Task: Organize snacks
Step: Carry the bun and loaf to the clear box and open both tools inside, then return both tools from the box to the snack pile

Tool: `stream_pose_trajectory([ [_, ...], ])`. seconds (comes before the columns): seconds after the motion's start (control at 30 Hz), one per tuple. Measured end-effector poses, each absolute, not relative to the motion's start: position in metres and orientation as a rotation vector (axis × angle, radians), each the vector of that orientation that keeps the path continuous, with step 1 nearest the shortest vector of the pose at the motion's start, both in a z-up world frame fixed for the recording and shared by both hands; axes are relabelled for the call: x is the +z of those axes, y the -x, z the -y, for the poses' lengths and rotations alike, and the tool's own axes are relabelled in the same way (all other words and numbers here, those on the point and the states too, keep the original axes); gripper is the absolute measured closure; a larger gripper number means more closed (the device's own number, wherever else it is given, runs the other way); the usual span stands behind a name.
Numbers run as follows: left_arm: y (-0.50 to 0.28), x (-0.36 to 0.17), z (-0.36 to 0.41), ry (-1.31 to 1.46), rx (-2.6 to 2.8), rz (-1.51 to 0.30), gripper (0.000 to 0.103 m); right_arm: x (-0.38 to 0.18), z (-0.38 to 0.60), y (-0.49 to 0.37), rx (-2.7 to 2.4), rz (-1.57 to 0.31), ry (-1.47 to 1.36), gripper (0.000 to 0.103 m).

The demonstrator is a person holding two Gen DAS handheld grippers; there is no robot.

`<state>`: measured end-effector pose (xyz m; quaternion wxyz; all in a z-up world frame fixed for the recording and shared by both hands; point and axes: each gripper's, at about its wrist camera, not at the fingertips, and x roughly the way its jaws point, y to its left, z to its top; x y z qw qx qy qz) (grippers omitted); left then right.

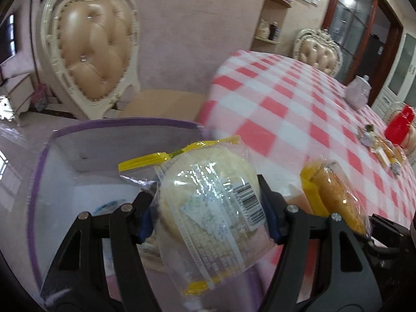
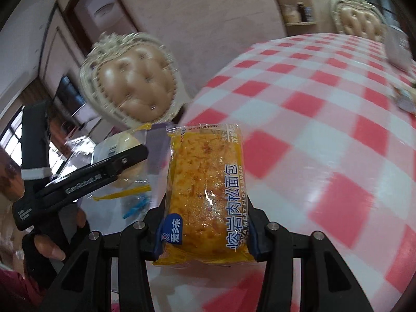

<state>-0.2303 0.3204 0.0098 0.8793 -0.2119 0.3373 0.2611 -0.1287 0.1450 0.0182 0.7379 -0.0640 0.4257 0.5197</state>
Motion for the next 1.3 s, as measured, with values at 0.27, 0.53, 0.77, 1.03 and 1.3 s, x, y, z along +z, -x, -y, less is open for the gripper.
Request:
stream_pose_trajectory([
  [0.27, 0.272, -0.003, -0.363, 0.471, 0.678, -0.72, 0.033, 0.015, -0.184, 0.166, 1.25, -0.934, 0.232, 0.054],
  [0.53, 0.3, -0.012, -0.389, 0.488, 0.833, -0.761, 0.028, 0.011, -0.207, 0.196, 1.383, -0.971, 0.287, 0.049],
  [0.77, 0.288, 0.014, -0.367, 0.432, 0.836, -0.703, 0.011, 0.018, -0.169, 0.163, 1.302, -0.984, 0.18, 0.043],
  [1.03, 0.17, 0.028, -0.255, 0.363, 0.396, -0.771, 0.01, 0.041, -0.038, 0.082, 0.99, -0.833, 0.042, 0.043],
  [1.3, 0.017, 0.04, -0.118, 0.304, 0.04, -0.833, 0.008, 0.031, 0.111, -0.009, 0.602, -0.866, -0.097, 0.042],
])
